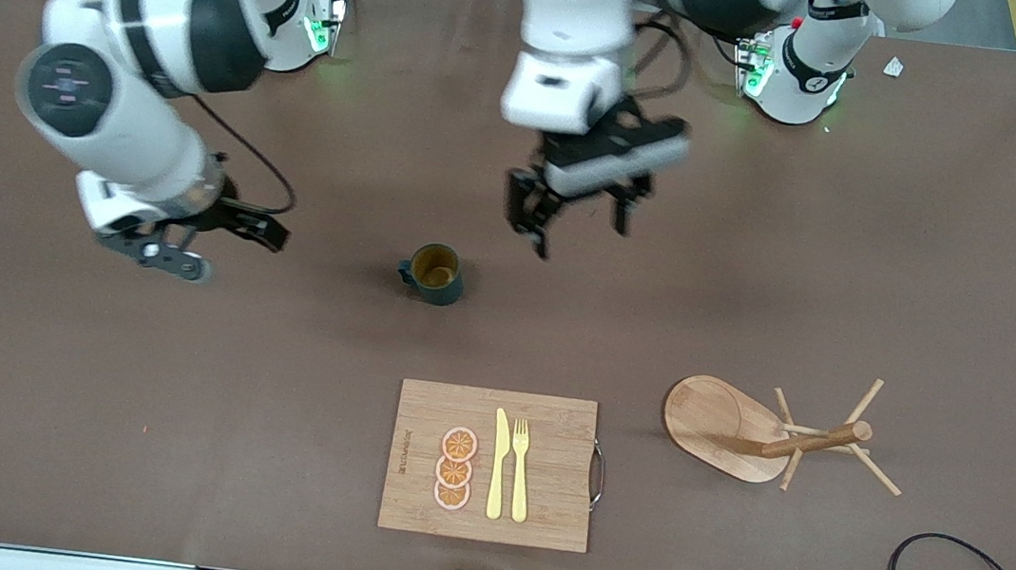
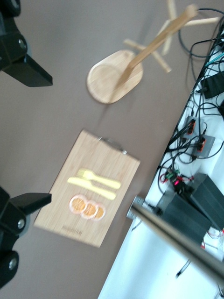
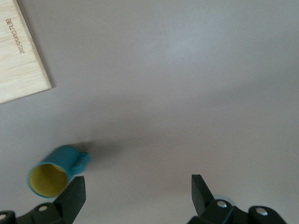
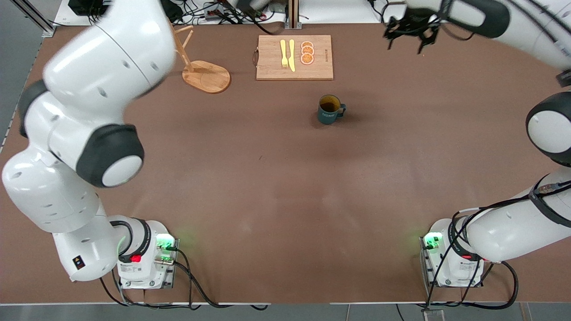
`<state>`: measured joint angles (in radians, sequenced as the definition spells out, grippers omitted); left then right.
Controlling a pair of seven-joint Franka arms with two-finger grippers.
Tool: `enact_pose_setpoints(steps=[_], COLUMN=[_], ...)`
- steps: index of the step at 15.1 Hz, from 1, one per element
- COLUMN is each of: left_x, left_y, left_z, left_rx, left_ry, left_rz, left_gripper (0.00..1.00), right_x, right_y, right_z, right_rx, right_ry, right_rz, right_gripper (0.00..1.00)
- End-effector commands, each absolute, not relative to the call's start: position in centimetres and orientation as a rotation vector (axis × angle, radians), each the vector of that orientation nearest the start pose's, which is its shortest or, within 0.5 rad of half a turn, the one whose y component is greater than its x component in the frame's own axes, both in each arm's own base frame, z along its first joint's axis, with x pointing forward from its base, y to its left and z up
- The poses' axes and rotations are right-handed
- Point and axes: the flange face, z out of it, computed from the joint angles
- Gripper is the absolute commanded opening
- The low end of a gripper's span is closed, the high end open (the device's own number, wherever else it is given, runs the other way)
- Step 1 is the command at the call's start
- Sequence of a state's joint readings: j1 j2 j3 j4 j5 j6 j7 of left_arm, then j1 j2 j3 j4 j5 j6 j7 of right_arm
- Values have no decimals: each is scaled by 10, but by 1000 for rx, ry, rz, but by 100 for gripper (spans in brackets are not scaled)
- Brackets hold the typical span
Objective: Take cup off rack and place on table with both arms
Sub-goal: 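Set the mug down, open the left gripper while the right gripper approaches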
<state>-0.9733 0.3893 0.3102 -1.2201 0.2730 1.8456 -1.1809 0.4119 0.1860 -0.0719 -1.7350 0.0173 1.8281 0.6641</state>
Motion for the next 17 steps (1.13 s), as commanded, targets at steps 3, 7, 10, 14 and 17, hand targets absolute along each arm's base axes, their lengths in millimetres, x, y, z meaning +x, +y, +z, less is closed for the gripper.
enact_pose_setpoints(steps=[3,7,10,14,17], left_x=[596,609,611,599,588], left_y=[-309,-227,-161,-92,-52], left_z=[620,631,654,669,683], left_rx=[-3040,-2997,-3052,-3077,-3152], left_ry=[-533,-343,-261,-187,-68], left_rz=[-559,-397,-335,-197,-162], left_gripper=[100,100,100,100,100], right_x=[539,523,517,522,514], right_y=[258,307,336,342,359], right_z=[410,361,331,300,285], right_rx=[-3108,-3111,-3134,-3130,-3126], right_ry=[622,501,144,-70,-177], right_rz=[74,80,37,1,-8], right_gripper=[100,100,100,100,100])
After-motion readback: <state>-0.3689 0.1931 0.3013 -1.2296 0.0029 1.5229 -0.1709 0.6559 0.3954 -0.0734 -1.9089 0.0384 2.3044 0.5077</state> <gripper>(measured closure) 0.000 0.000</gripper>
